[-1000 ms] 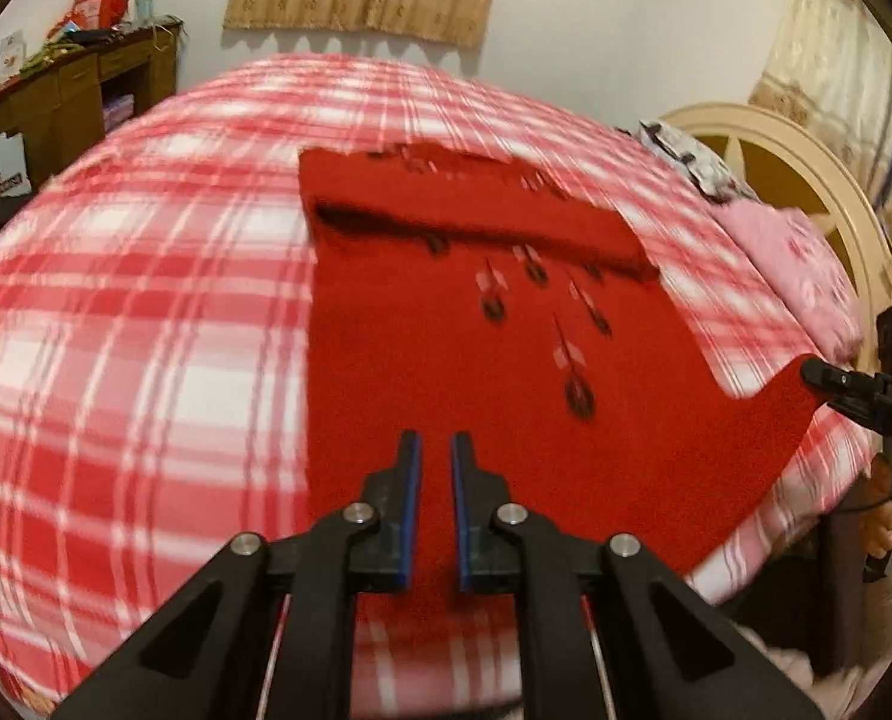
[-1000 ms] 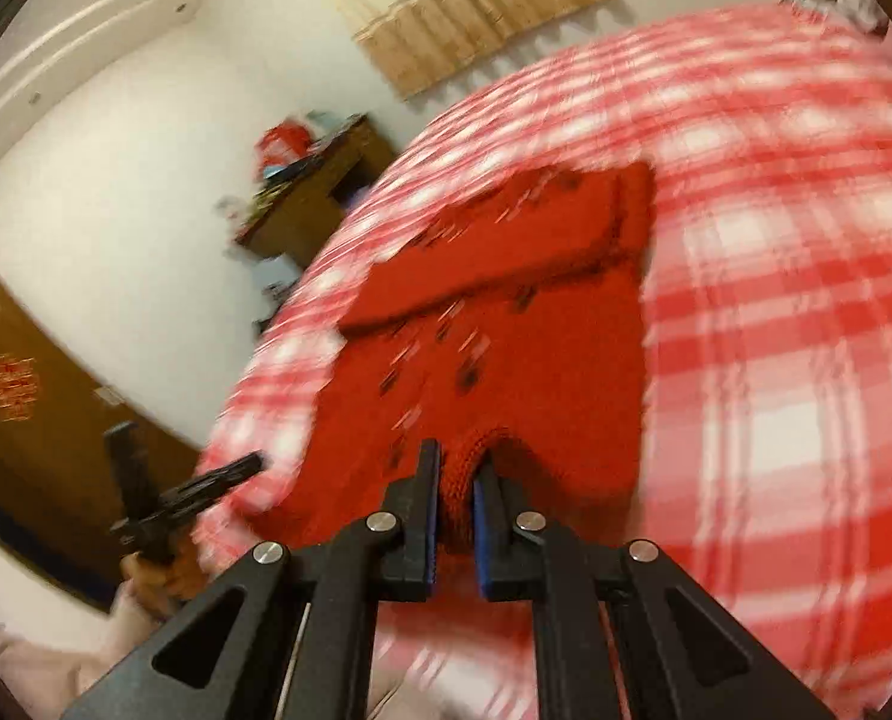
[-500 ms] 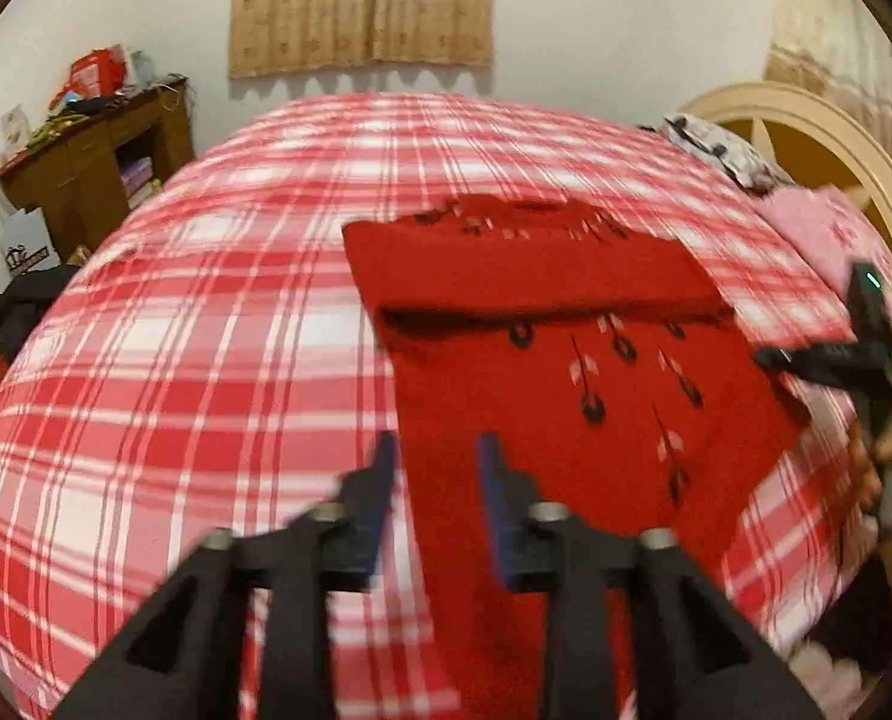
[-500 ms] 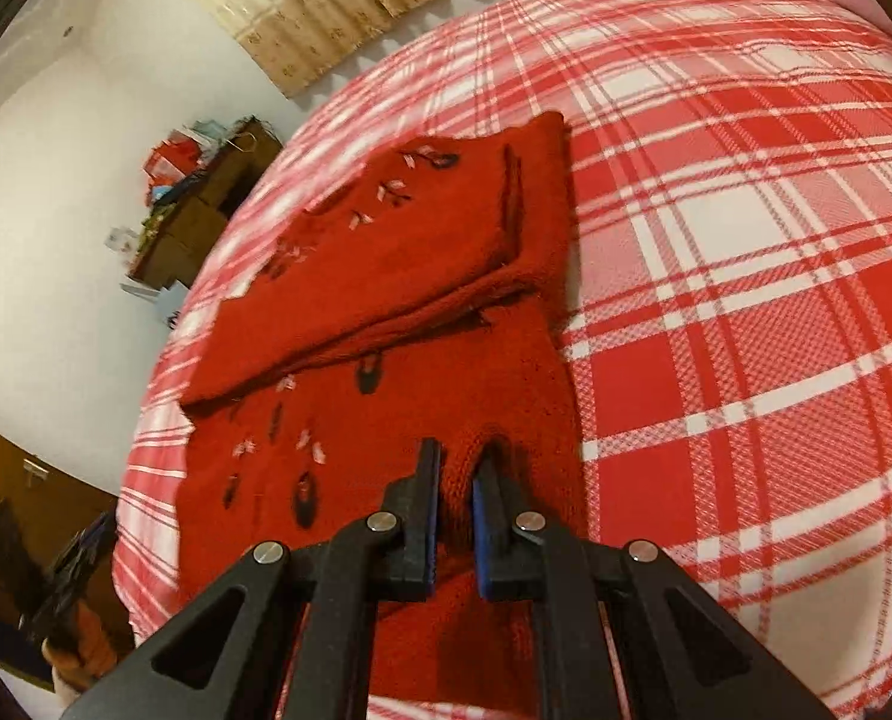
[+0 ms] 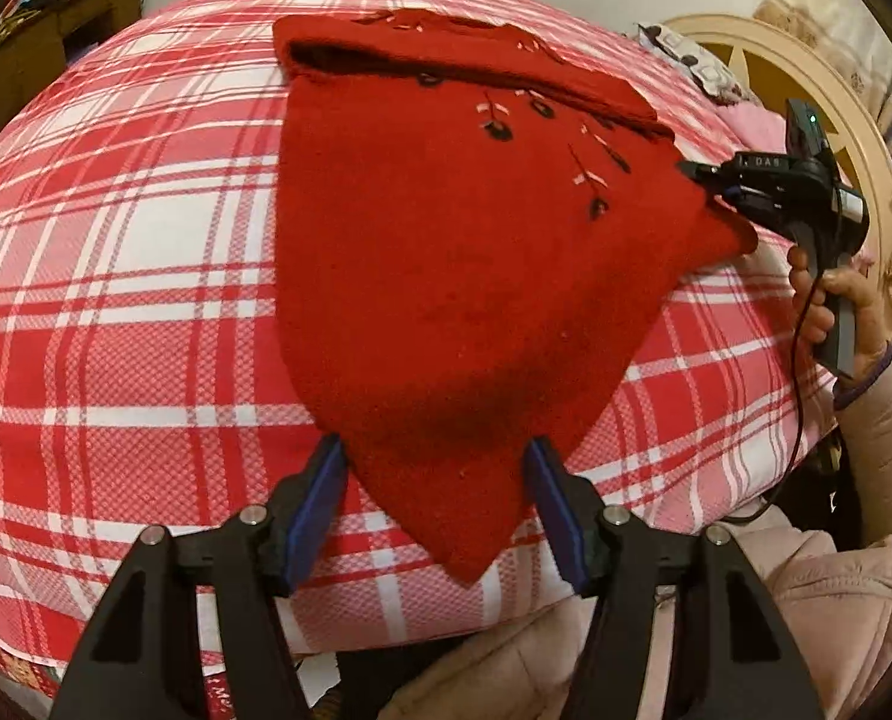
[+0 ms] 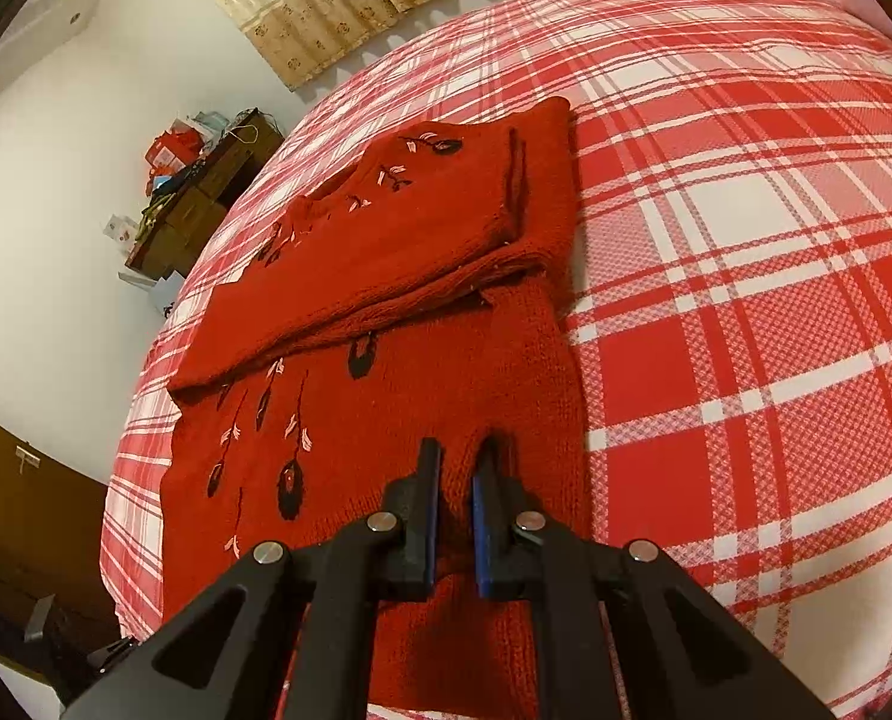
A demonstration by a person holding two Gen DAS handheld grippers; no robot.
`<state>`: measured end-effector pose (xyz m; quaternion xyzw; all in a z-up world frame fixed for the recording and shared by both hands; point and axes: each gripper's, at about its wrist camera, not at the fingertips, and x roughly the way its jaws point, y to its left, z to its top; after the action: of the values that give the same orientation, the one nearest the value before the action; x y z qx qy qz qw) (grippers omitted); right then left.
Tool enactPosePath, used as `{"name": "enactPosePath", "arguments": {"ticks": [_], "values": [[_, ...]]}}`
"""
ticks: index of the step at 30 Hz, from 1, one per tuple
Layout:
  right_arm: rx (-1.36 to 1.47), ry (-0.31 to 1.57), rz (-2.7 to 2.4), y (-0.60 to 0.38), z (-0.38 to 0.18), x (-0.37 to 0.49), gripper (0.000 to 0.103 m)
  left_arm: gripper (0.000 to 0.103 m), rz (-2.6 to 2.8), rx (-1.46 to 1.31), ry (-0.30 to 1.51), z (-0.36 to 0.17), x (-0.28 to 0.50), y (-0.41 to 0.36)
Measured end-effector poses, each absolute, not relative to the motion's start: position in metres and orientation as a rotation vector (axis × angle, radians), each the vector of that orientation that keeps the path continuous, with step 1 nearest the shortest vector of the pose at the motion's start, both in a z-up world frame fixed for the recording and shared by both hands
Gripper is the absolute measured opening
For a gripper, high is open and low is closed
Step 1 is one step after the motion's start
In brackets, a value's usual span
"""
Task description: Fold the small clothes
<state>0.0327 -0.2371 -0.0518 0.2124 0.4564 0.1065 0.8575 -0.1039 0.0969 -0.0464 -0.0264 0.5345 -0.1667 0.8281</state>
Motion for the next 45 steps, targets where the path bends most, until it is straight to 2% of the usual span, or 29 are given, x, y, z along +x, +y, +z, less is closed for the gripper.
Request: {"name": "enactPosePath", "arguments": {"ticks": [1, 2, 3, 7, 11, 17, 23, 24, 26, 28, 32, 36, 42, 44, 45], "values": [[0.446, 0.958, 0.223, -0.237, -0.052, 0.032, 0.009, 0.033, -0.346, -0.063, 1.139, -0.046, -0.103, 0.098], [0.446, 0.958, 0.222, -0.237, -0.052, 0.033, 0.009, 0.018, -0.336, -0.069, 1.146, -0.046, -0.102, 0.099], [0.446, 0.958, 0.220, -0.236, -0.052, 0.033, 0.009, 0.009, -0.330, -0.087, 1.159, -0.047, -0.100, 0.103], [0.442, 0.963, 0.220, -0.236, -0.051, 0.033, 0.009, 0.009, -0.346, -0.179, 1.166, -0.043, -0.096, 0.111], [0.459, 0.971, 0.223, -0.238, -0.052, 0.036, 0.009, 0.009, -0.392, -0.206, 1.103, -0.015, -0.079, 0.105], [0.499, 0.969, 0.215, -0.241, -0.055, 0.039, 0.009, 0.009, -0.383, -0.245, 1.033, 0.020, -0.012, 0.105], [0.492, 0.978, 0.207, -0.239, -0.054, 0.040, 0.009, 0.010, -0.238, -0.205, 1.079, 0.008, 0.061, 0.106], [0.492, 0.980, 0.206, -0.239, -0.054, 0.040, 0.009, 0.012, -0.218, -0.188, 1.085, 0.007, 0.067, 0.109], [0.491, 0.981, 0.206, -0.239, -0.054, 0.041, 0.009, 0.022, -0.174, -0.166, 1.078, 0.008, 0.074, 0.118], [0.494, 0.982, 0.206, -0.239, -0.055, 0.041, 0.009, 0.045, -0.163, -0.177, 1.038, 0.014, 0.070, 0.134], [0.498, 0.982, 0.207, -0.239, -0.055, 0.043, 0.009, 0.048, -0.238, -0.129, 0.946, 0.026, 0.056, 0.144], [0.502, 0.979, 0.209, -0.239, -0.056, 0.043, 0.009, 0.062, -0.376, 0.031, 0.890, 0.022, 0.034, 0.128], [0.487, 0.978, 0.197, -0.237, -0.055, 0.042, 0.009, 0.062, -0.439, 0.087, 0.907, -0.001, 0.060, 0.091], [0.477, 0.978, 0.193, -0.236, -0.054, 0.042, 0.009, 0.053, -0.452, 0.082, 0.945, -0.011, 0.069, 0.083], [0.477, 0.979, 0.193, -0.236, -0.055, 0.042, 0.009, 0.040, -0.461, 0.084, 0.968, -0.017, 0.072, 0.079]]}}
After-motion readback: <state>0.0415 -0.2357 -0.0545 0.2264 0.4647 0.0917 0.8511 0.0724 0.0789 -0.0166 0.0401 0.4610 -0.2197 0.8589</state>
